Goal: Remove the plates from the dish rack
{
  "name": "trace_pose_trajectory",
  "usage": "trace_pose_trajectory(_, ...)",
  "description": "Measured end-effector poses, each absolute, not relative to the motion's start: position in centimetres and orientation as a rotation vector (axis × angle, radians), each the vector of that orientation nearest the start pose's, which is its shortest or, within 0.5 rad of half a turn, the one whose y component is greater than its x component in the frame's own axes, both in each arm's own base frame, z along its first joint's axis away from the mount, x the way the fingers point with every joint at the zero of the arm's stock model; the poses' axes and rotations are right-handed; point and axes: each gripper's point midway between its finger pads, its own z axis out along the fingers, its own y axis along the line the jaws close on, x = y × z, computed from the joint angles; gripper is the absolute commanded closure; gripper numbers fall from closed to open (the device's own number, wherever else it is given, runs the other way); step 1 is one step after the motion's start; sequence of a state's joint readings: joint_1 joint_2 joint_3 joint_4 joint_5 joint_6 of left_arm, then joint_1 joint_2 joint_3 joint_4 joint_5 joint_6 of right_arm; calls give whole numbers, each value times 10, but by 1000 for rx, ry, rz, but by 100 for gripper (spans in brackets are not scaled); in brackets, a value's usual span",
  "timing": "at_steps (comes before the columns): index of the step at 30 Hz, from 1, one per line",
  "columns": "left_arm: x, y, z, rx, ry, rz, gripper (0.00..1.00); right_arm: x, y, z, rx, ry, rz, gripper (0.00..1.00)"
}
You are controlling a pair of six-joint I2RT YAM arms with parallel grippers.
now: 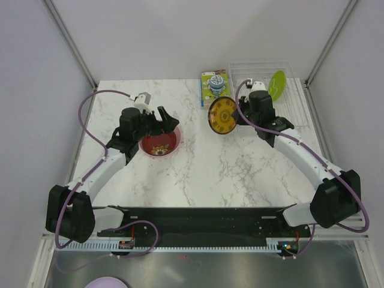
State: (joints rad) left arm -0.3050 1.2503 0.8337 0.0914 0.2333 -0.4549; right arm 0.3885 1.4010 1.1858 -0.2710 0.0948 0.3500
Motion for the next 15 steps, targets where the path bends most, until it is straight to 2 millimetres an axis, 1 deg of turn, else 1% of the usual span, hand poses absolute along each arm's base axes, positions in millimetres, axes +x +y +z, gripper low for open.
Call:
trace_pose_trajectory(1, 363, -179, 206, 17, 1956, -747, 0, 391, 172, 215, 16, 2104, 410, 100)
trace_pose_trajectory(3, 360, -183, 203, 14, 1957, -773, 0, 378, 188, 196, 14, 2147, 483, 100)
trace_pose_trajectory(5, 358, -189, 203, 20, 1950, -801, 0, 371, 202, 190, 15, 2158, 552, 100)
trace_pose_trajectory(7, 356, -194, 205, 23, 1942, -822, 0, 366, 217, 192, 16, 2147, 632, 100)
trace_pose_trajectory(9, 355, -198, 205, 22, 1932, -842, 0, 363, 232, 197, 15, 2118, 710, 100)
trace_pose_trajectory(12, 353, -202, 200, 11, 1933, -866, 1, 358, 253, 206, 14, 2077, 823, 100)
trace_pose_trajectory(15, 352, -204, 194, -7, 1939, -887, 2, 355, 268, 212, 15, 2046, 918, 100)
